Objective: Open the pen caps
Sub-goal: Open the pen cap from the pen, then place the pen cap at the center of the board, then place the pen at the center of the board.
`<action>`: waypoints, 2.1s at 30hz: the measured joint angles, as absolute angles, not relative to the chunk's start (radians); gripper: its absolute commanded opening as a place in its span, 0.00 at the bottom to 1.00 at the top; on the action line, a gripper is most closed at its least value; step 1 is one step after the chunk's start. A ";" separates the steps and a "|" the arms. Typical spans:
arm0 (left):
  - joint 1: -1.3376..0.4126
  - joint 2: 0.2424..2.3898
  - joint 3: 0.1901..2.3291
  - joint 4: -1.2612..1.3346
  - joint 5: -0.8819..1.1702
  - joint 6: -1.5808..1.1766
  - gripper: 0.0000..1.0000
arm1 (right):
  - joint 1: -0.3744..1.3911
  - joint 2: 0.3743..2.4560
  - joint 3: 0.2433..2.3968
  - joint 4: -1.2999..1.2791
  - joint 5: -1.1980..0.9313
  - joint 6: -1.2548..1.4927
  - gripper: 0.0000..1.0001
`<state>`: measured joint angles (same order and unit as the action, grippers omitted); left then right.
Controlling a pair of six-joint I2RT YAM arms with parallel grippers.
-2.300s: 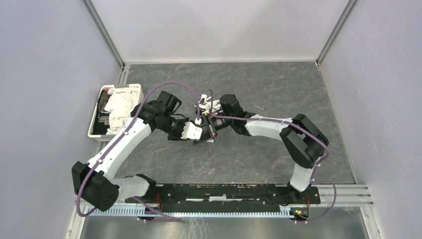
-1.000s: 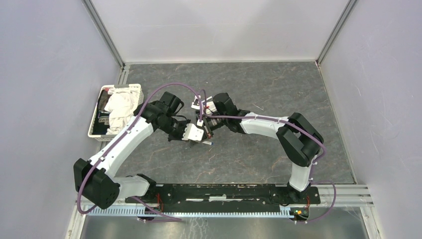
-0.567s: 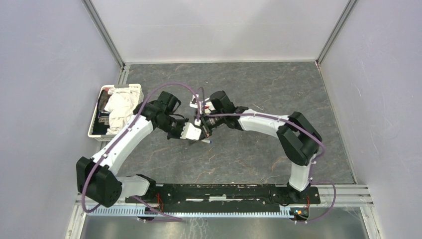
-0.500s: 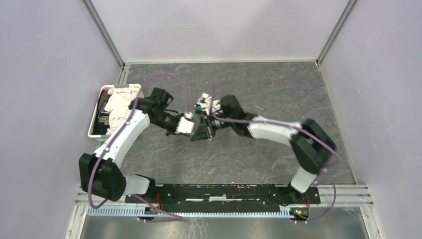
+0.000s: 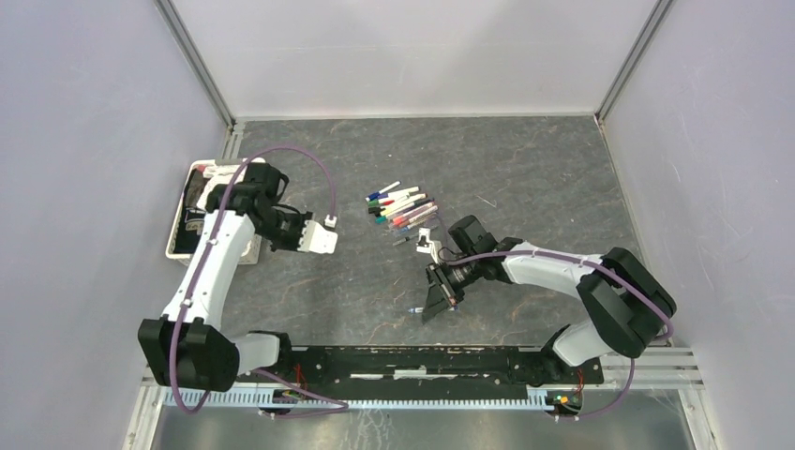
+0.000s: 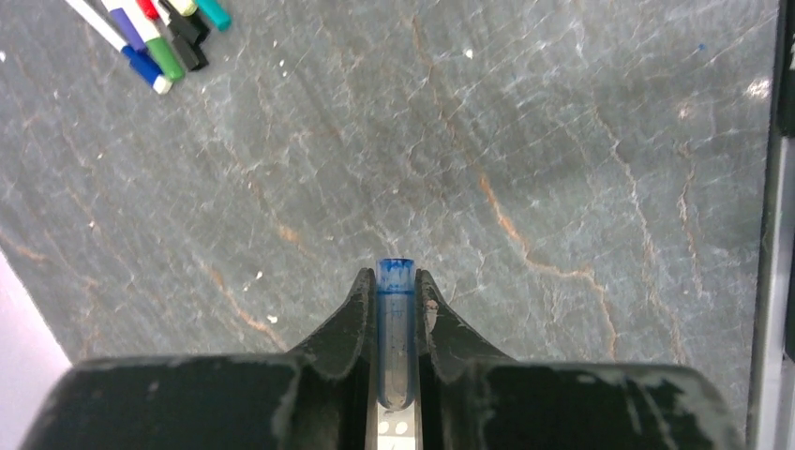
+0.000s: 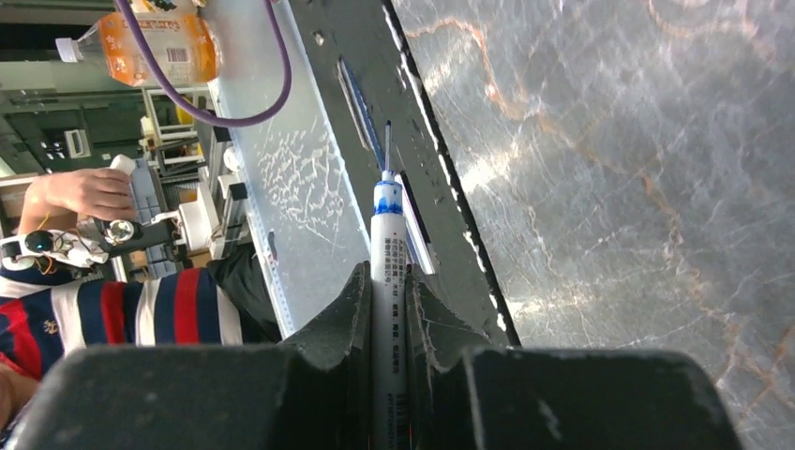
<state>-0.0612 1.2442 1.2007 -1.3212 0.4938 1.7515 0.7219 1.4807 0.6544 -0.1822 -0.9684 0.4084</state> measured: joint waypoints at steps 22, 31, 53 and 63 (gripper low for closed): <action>-0.195 1.450 0.909 -0.631 0.491 1.038 0.19 | 0.606 1.349 0.638 -0.178 0.163 0.392 0.00; -0.249 1.560 0.837 -0.468 0.385 0.939 0.19 | 0.592 1.386 0.588 -0.088 0.317 0.401 0.10; -0.294 1.517 0.943 -0.549 0.344 0.840 0.86 | 0.553 1.429 0.602 -0.080 0.258 0.400 0.40; -0.275 1.438 1.140 -0.658 0.369 0.735 1.00 | 0.548 1.430 0.718 -0.213 0.217 0.392 0.56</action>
<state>-0.2749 1.4380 1.1397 -0.6579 0.3687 0.7353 0.5476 1.4296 0.7181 -0.2134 0.2173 0.3916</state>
